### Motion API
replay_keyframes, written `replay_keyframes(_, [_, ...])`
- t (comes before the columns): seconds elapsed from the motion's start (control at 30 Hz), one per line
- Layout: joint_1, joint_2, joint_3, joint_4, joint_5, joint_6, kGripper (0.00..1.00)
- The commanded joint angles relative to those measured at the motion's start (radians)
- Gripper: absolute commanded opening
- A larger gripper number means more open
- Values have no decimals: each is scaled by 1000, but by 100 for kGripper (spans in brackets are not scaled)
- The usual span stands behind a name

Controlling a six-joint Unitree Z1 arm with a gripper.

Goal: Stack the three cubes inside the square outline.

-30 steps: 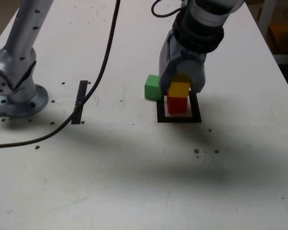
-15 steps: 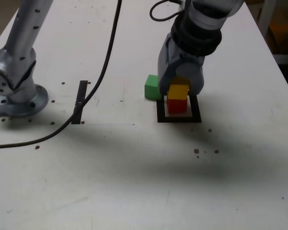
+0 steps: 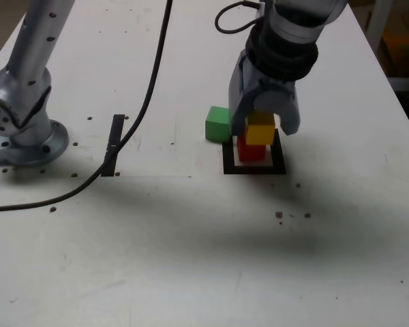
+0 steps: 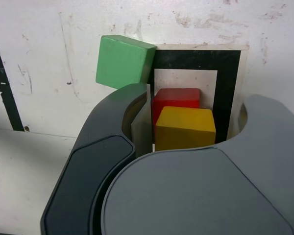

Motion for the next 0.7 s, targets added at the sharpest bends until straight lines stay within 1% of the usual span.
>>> replay_keyframes(0.0, [2, -22, 9, -1, 4, -8, 100])
replay_keyframes(0.13, [2, -51, 33, -4, 13, -27, 100])
replay_keyframes(0.3, [3, -106, 65, 1, 37, -40, 100])
replay_keyframes(0.47, [21, -183, 110, 49, 64, -35, 100])
replay_keyframes(0.57, [39, -200, 140, 61, 66, -23, 100])
replay_keyframes(0.67, [61, -206, 175, 55, 71, -5, 100])
